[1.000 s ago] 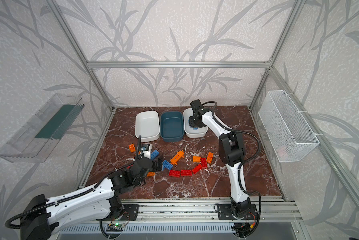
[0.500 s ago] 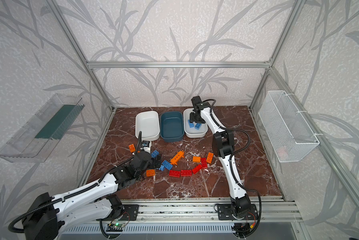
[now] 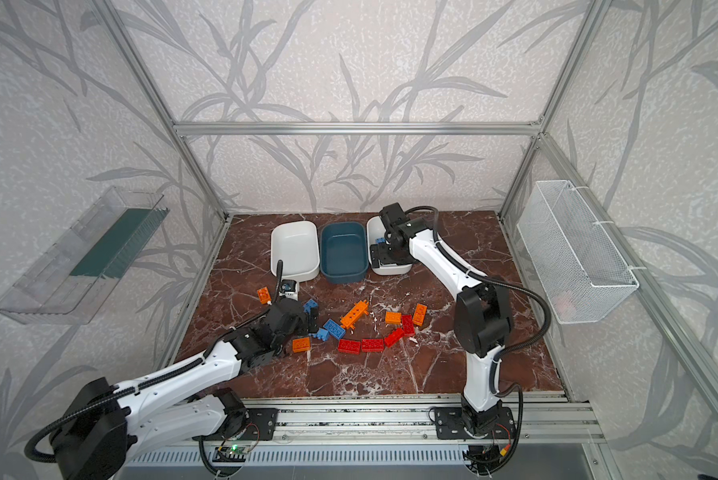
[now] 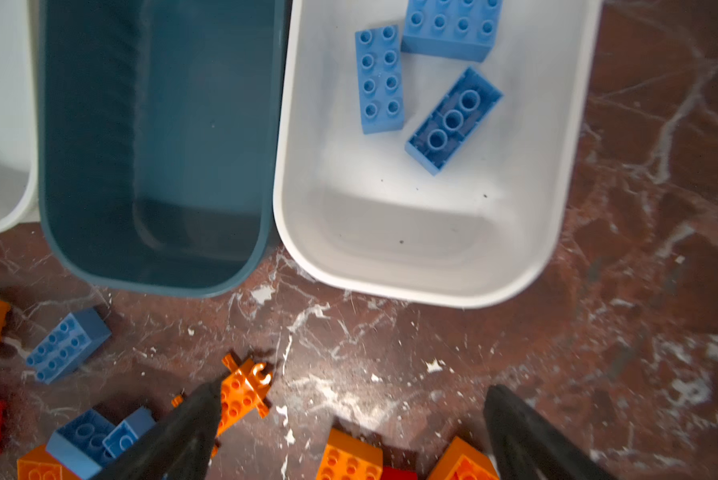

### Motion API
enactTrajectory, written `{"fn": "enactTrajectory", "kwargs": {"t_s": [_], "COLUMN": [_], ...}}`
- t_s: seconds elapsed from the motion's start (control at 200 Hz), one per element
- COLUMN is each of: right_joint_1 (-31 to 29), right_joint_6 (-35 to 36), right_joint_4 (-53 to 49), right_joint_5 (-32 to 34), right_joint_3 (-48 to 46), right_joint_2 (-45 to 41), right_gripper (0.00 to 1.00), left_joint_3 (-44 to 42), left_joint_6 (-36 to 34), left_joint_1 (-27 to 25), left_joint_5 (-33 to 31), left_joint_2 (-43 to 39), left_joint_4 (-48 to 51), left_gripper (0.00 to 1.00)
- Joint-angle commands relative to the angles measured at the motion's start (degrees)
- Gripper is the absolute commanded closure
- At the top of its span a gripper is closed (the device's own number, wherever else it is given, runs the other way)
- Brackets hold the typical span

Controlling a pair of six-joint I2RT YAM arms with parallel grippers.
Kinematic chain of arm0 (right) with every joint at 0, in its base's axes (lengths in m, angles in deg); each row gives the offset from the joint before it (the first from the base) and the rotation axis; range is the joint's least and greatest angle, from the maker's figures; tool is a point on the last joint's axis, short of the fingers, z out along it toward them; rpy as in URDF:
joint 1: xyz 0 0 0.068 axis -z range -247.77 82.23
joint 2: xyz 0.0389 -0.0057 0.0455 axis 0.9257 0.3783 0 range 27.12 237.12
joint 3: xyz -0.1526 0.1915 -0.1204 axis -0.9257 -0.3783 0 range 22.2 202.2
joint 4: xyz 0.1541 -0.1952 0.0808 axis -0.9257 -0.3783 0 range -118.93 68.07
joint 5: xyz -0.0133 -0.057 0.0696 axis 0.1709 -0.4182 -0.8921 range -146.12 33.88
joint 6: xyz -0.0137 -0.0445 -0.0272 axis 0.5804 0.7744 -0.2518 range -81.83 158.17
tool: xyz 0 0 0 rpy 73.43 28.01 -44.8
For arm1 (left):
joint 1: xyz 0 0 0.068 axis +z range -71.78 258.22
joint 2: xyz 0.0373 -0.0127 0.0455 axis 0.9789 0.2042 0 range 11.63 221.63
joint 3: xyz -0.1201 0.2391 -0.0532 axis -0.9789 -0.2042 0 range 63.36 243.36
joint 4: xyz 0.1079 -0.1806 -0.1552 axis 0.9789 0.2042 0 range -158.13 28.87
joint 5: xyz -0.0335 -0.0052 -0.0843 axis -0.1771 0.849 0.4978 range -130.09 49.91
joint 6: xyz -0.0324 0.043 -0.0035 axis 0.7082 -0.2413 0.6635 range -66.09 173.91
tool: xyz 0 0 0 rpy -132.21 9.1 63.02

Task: Sort the legos into containers by color
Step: 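Drop the blue brick in the white tub with the right gripper while the left withdraws, then grasp a blue brick with the left gripper while the right gripper returns to the bricks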

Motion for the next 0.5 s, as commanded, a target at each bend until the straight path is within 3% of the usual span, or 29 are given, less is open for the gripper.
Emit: {"fn": "enactTrajectory", "kwargs": {"t_s": [0.0, 0.19, 0.35, 0.495], "right_joint_1": [0.73, 0.38, 0.33, 0.47], "right_joint_6": [0.71, -0.21, -1.53, -2.48], "right_joint_4": [4.18, 8.4, 12.92, 14.64], "right_joint_5": [-4.79, -11.55, -12.82, -14.89], "right_joint_3": [-7.53, -22.82, -35.94, -42.31], "right_joint_2": [-8.06, -22.11, -33.17, -39.55], "right_gripper": [0.01, 0.01, 0.01, 0.01], "left_joint_3": [4.45, 10.09, 13.73, 14.87], "left_joint_6": [1.9, 1.99, 0.88, -0.08], "left_joint_1": [2.48, 5.73, 6.04, 6.4], "left_joint_5": [1.51, 4.6, 6.84, 6.96], "left_joint_2": [4.86, 13.8, 18.44, 20.96], "left_joint_4": [1.53, 3.8, 5.83, 8.15], "left_gripper": [0.01, 0.02, 0.04, 0.04]}}
